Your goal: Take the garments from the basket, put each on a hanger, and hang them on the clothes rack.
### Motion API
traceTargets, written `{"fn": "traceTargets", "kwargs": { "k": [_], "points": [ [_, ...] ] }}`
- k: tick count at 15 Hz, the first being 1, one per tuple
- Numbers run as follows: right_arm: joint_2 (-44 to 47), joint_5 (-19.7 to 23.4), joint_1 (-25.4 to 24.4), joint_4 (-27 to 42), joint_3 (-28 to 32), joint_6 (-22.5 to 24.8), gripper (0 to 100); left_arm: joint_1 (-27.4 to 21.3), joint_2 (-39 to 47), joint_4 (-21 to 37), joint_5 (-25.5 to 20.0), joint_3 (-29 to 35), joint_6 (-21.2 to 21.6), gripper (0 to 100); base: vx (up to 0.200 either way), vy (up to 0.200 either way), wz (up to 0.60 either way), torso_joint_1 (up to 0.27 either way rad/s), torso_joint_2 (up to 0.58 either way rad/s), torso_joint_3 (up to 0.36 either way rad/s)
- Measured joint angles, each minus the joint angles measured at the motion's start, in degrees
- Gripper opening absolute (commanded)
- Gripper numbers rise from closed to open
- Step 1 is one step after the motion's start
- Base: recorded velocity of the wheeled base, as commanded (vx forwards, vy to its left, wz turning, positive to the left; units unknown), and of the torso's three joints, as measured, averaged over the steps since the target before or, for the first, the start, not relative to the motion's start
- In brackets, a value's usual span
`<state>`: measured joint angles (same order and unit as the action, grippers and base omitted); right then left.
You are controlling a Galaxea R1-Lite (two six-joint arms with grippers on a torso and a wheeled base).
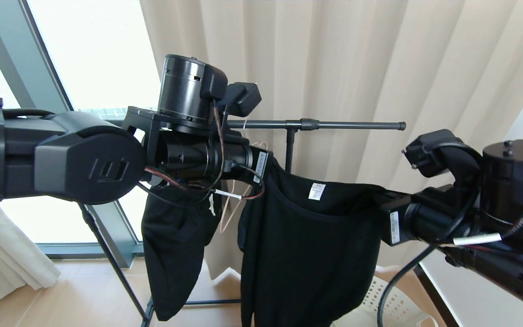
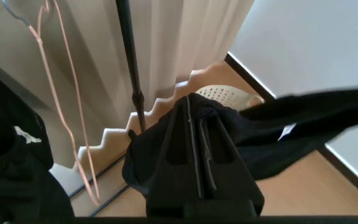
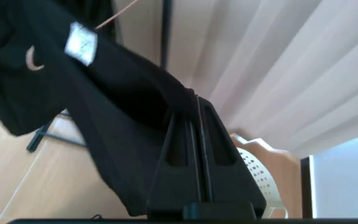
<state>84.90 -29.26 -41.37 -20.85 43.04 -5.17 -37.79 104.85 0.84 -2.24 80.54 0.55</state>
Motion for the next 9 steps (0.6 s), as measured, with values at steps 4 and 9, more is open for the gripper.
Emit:
{"fn": "traceTargets", "kwargs": {
  "k": [4,9],
  "points": [
    [5.21,-0.30,3.43,-0.09,7.72,0.77,0,-1.01,-3.01,2.50,2.62,-6.01,1.88,0,0.000,0.000,0.00,0.000,0.00,0.000],
    [10.17,-0.29,5.08,-0.44,14.47,0.79,0,-4.68,-6.58,2.19,3.08,-16.19,1.56,0,0.000,0.000,0.00,0.000,0.00,0.000]
  ]
}}
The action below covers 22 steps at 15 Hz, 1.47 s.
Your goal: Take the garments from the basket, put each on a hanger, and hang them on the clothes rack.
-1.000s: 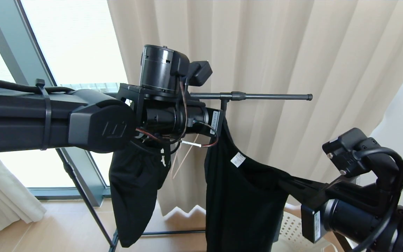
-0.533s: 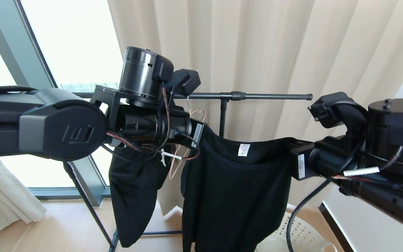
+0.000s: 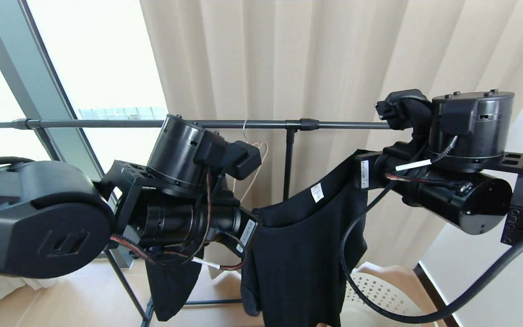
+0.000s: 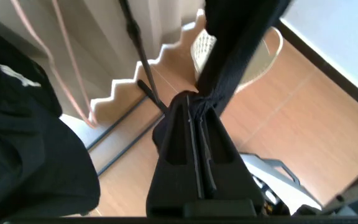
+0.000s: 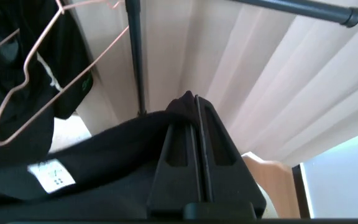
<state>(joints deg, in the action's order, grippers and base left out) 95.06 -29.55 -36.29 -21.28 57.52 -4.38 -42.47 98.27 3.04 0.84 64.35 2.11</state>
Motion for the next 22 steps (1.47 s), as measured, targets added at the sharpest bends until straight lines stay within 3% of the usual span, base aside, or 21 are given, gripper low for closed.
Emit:
{"fn": "traceTargets", "kwargs": {
  "k": [2,7,10,22],
  "points": [
    [2.05,0.05,0.11,-0.04,2.32,-0.02,0,-1.76,-1.30,-0.11,-0.02,-1.79,-1.33,0,0.000,0.000,0.00,0.000,0.00,0.000],
    [6.79,0.05,-1.68,-0.04,5.52,-0.24,0,-8.33,-3.58,-0.13,0.00,-2.91,-9.52,0,0.000,0.000,0.00,0.000,0.00,0.000],
    [8.17,0.02,-3.47,-0.04,7.08,-0.63,0,-9.68,-4.67,-0.04,-0.05,-2.95,-12.37,0,0.000,0.000,0.00,0.000,0.00,0.000],
    [9.55,0.02,-3.29,0.22,8.67,-3.32,0,-8.37,-5.66,-0.04,0.00,-1.60,-12.47,0,0.000,0.000,0.00,0.000,0.00,0.000]
  ]
}}
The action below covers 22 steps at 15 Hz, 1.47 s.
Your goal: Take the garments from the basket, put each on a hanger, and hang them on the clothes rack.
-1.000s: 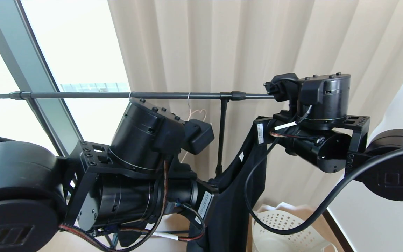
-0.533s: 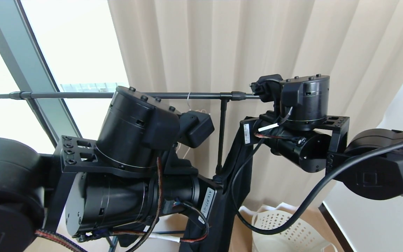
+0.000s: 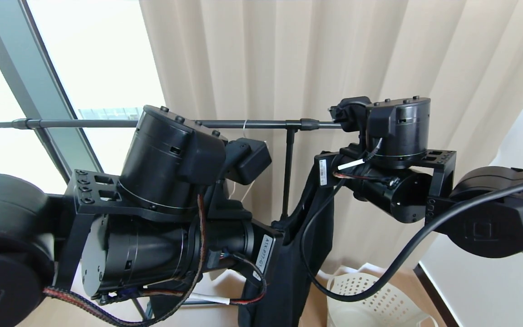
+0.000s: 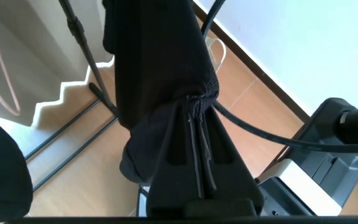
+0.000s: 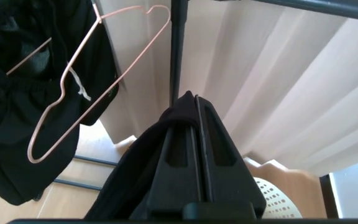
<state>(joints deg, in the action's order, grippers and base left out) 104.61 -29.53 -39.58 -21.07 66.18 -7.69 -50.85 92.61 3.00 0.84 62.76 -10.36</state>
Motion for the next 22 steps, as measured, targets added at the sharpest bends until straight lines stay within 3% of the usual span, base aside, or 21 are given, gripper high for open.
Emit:
{"fn": "traceTargets", "kwargs": {
  "k": [3,4,10,16,22],
  "points": [
    [-1.41,-0.06,0.50,0.38,-0.56,-0.02,0,1.45,-0.22,0.00,0.02,-0.49,0.10,0,0.000,0.000,0.00,0.000,0.00,0.000],
    [-1.96,-0.11,0.78,0.44,-0.85,0.00,0,1.84,-0.30,-0.02,0.00,-0.85,0.16,100,0.000,0.000,0.00,0.000,0.00,0.000],
    [-4.80,-0.17,2.99,0.43,-3.10,0.12,0,2.84,-2.86,0.01,-0.09,-1.99,0.16,100,0.000,0.000,0.00,0.000,0.00,0.000],
    [-10.03,-1.40,4.39,0.16,-10.01,0.11,0,9.95,-6.34,-0.05,-0.41,-3.33,0.49,100,0.000,0.000,0.00,0.000,0.00,0.000],
    [-13.73,-1.76,4.55,-0.37,-16.91,-0.11,0,15.68,-3.83,-0.11,-0.09,0.59,1.72,100,0.000,0.000,0.00,0.000,0.00,0.000]
  ]
}}
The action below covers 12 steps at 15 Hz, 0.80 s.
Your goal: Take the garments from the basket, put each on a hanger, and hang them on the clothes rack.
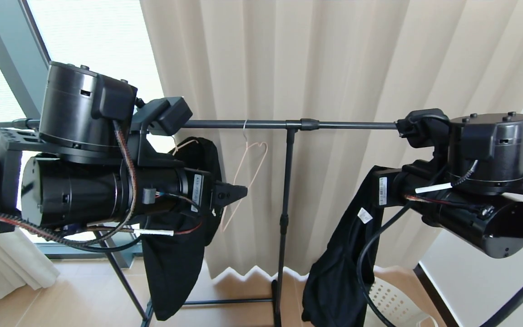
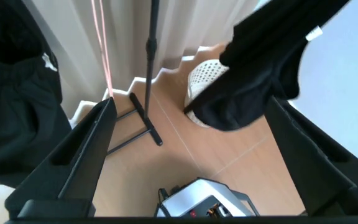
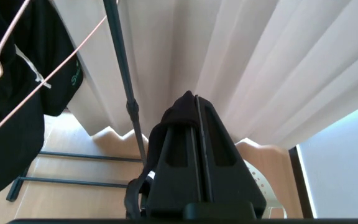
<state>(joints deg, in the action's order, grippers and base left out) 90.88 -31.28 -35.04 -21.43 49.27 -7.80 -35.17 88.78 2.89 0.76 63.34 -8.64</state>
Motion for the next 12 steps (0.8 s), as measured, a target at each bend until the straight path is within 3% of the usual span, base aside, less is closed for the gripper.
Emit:
{"fn": "traceTargets", "kwargs": {
  "k": [4,12],
  "points": [
    [-2.54,0.22,-0.07,0.00,-4.13,-0.07,0,3.04,4.44,0.12,0.26,4.16,0.11,100,0.000,0.000,0.00,0.000,0.00,0.000],
    [-2.96,0.33,-0.11,0.00,-4.85,-0.02,0,3.78,13.95,0.41,2.94,13.34,2.66,100,0.000,0.000,0.00,0.000,0.00,0.000]
  ]
}}
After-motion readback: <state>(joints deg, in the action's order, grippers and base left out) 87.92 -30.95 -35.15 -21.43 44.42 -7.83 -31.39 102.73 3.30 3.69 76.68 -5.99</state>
